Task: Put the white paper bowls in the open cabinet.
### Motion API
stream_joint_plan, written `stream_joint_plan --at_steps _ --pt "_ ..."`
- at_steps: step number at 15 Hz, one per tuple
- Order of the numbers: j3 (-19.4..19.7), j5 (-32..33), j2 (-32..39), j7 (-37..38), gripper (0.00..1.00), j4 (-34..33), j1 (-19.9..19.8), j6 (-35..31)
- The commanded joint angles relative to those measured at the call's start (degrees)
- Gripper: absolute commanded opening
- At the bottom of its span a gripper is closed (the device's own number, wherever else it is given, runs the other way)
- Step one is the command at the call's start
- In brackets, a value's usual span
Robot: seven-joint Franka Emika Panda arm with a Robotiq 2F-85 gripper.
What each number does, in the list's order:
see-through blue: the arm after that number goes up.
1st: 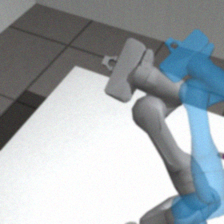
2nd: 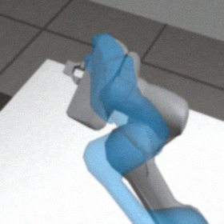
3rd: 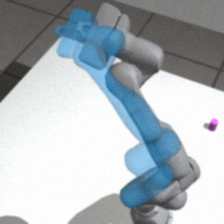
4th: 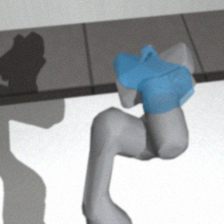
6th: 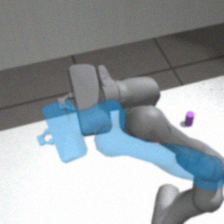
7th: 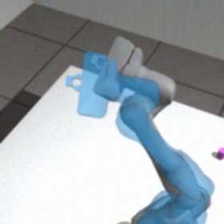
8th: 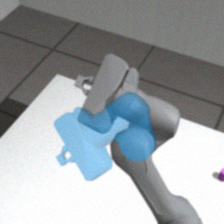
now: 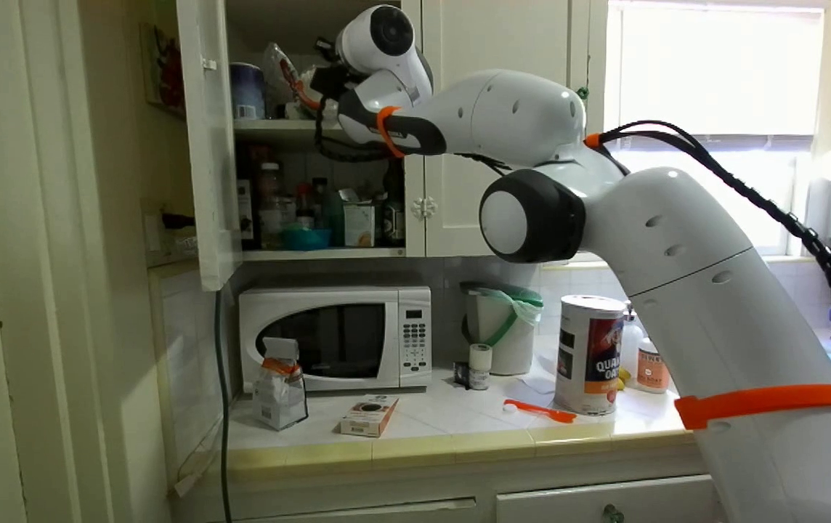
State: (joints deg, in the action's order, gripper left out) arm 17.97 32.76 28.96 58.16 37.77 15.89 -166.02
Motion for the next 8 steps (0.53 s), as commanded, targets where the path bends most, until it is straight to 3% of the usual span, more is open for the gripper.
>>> stream_joint_plan --at_steps 1,5,8 --pt "0.42 0.72 -0.61 -1.29 0.0 1.8 -0.4 0.94" --pt "3.95 2.74 0.26 -0.99 0.0 1.26 -0.98 3.54" --pt "5.2 1.58 1.67 1.33 0.0 -1.28 -1.5 -1.1"
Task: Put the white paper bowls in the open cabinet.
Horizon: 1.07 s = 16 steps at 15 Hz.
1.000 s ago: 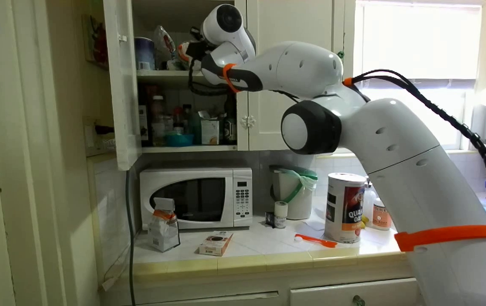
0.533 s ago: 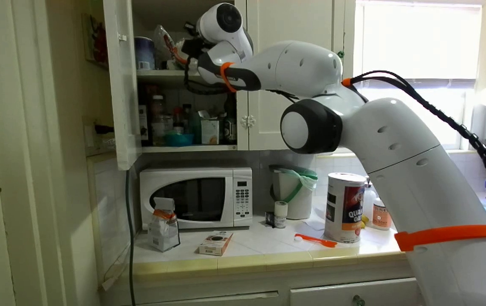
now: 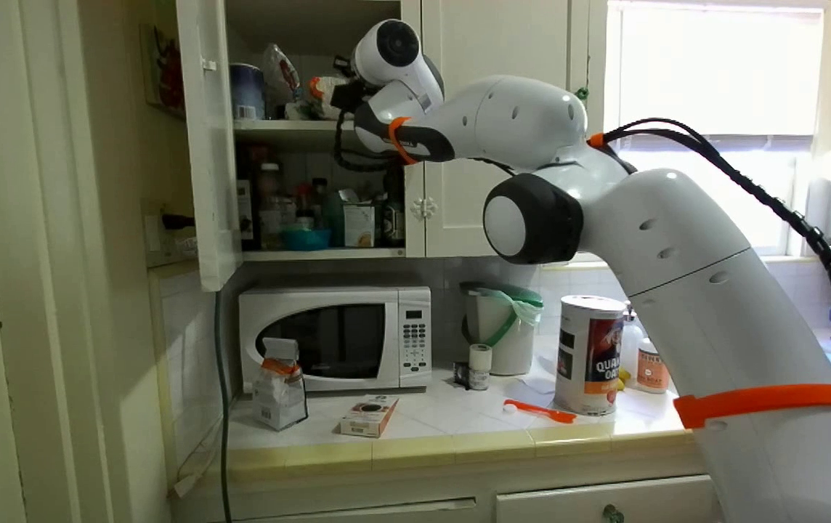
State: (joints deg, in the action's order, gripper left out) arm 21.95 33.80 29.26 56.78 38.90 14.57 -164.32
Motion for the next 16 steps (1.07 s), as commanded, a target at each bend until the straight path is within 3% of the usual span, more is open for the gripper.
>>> stream_joint_plan --at_steps 1,7,13,16 --pt "1.32 0.13 1.7 3.68 0.0 -3.07 -0.29 -4.68" --pt "0.83 -0.94 2.08 6.04 0.0 -4.02 -0.42 -13.47" --pt "-2.37 -0.52 -0.72 3.31 0.0 1.13 0.77 -10.51" --pt "-1.39 0.07 0.03 3.8 0.0 0.78 0.48 -9.13"
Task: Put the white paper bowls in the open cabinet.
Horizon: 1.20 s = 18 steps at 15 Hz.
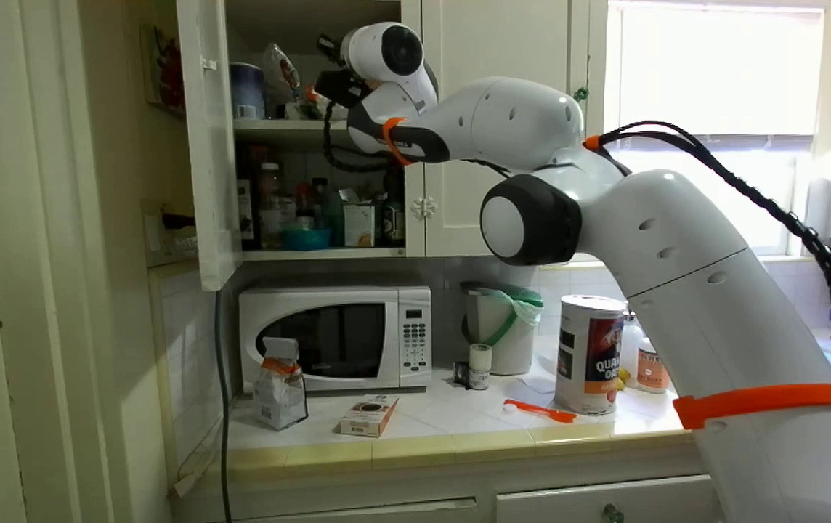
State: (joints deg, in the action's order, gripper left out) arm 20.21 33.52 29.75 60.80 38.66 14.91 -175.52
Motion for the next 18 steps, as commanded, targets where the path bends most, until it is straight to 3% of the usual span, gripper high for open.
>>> stream_joint_plan --at_steps 1,10,18 --pt "1.14 0.59 -0.03 0.35 0.0 0.53 0.06 2.49" --pt "3.46 0.83 -1.25 -0.01 0.0 3.44 0.61 14.42" --pt "3.08 -0.13 0.44 3.61 0.0 -1.61 0.58 4.54"
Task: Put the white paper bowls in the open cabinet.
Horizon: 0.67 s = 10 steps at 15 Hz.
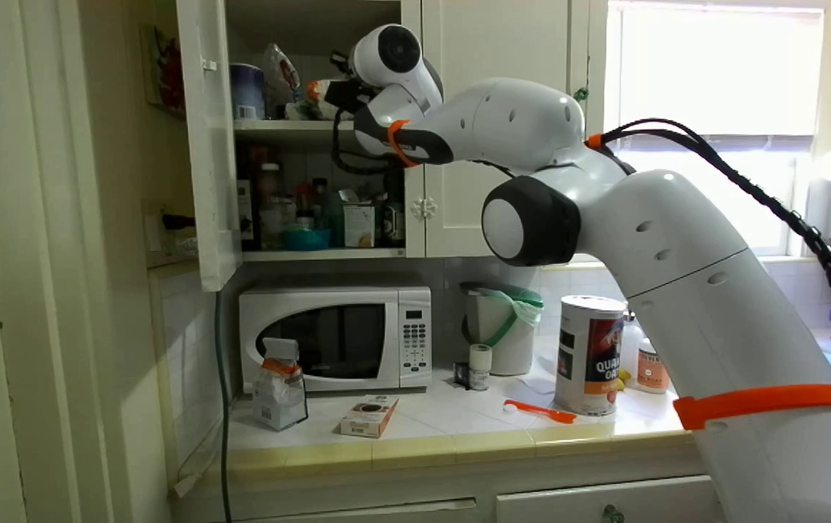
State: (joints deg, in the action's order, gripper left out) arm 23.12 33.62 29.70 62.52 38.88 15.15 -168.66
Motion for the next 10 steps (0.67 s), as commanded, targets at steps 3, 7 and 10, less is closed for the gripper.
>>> stream_joint_plan --at_steps 3,7,10 --pt "-1.84 -0.56 -2.07 -0.88 0.0 0.23 1.9 0.93" --pt "-4.08 -0.37 -4.61 -4.47 0.0 1.54 2.81 4.22" --pt "-7.0 -1.68 -7.62 -7.81 0.0 3.19 3.48 9.85"
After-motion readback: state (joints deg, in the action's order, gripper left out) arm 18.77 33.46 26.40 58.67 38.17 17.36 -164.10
